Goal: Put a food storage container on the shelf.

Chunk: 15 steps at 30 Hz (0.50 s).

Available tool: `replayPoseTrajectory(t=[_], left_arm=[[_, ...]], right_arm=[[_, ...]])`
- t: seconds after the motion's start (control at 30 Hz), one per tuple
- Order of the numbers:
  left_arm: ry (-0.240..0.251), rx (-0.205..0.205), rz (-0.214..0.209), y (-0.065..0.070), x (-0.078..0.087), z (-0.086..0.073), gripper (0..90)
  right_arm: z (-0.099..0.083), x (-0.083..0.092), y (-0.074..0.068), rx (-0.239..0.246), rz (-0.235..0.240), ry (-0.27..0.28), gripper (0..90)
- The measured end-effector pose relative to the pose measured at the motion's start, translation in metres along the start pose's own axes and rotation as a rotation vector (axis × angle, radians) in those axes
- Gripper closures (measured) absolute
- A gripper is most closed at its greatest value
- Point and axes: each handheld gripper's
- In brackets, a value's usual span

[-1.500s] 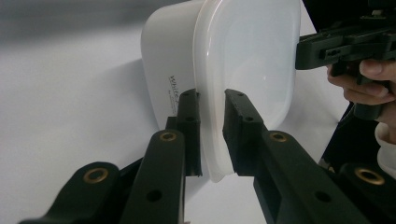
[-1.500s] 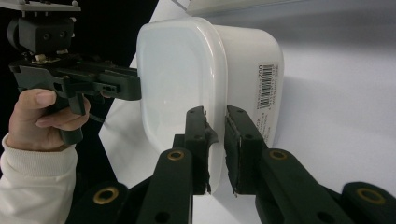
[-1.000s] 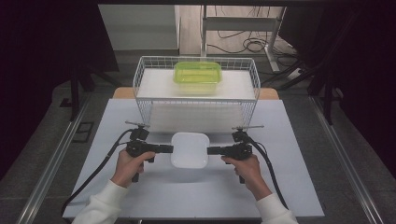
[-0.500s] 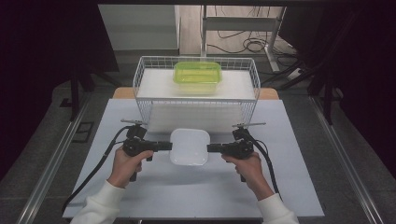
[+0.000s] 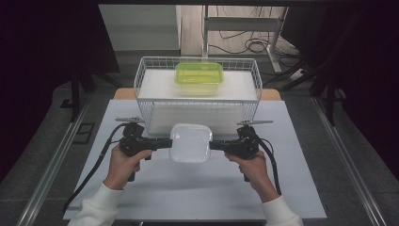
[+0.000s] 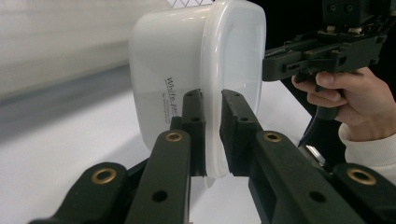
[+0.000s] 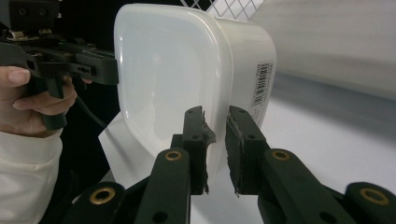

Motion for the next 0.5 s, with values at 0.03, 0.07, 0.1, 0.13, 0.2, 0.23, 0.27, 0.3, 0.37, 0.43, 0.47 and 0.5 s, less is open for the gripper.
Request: replayPoseTrajectory(t=[0.03, 0.07, 0.1, 0.13, 0.2, 0.23, 0.27, 0.3, 0.37, 0.43, 0.47, 0.5], left_arm=[[0.002, -0.004, 0.001, 0.001, 0.000, 0.001, 80.6], [0.004, -0.008, -0.001, 0.002, 0.000, 0.001, 80.6], [0.005, -0.008, -0.005, 0.002, 0.000, 0.001, 80.6], [0.005, -0.007, -0.006, 0.002, 0.000, 0.001, 80.7], [0.006, -0.005, -0.008, 0.001, 0.000, 0.002, 80.7], [0.010, -0.004, -0.011, 0.002, 0.000, 0.003, 80.7], [0.012, -0.008, -0.014, 0.001, 0.001, 0.004, 80.6], [0.014, -0.013, -0.016, 0.002, 0.001, 0.005, 80.7], [0.018, -0.023, -0.011, 0.004, 0.001, 0.008, 80.7], [0.020, -0.028, -0.013, 0.005, 0.002, 0.010, 80.6], [0.022, -0.028, -0.017, 0.005, 0.002, 0.011, 80.6], [0.024, -0.030, -0.022, 0.005, 0.003, 0.013, 80.6]], right_arm=[[0.000, 0.001, -0.001, 0.002, -0.001, 0.001, 77.6], [0.001, 0.001, -0.001, 0.003, -0.001, 0.003, 77.6], [0.001, 0.002, -0.001, 0.006, -0.002, 0.005, 77.6], [0.001, 0.002, -0.002, 0.009, -0.003, 0.007, 77.6], [0.002, 0.004, -0.003, 0.017, -0.009, 0.009, 77.6], [0.003, 0.004, -0.003, 0.019, -0.011, 0.010, 77.6], [0.004, 0.005, -0.004, 0.022, -0.011, 0.015, 77.6], [0.004, 0.006, -0.005, 0.026, -0.012, 0.018, 77.7], [0.006, 0.009, -0.007, 0.035, -0.014, 0.027, 77.7], [0.008, 0.011, -0.009, 0.049, -0.023, 0.036, 77.7], [0.009, 0.012, -0.009, 0.049, -0.023, 0.035, 77.7], [0.010, 0.013, -0.010, 0.052, -0.020, 0.040, 77.7]])
Point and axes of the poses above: each handheld gripper's, and its own axes: x roughly backward along the jaws, z roughly out of its top, y roughly to its right, and after that the axes turned 3 degrees about -x, right-handed
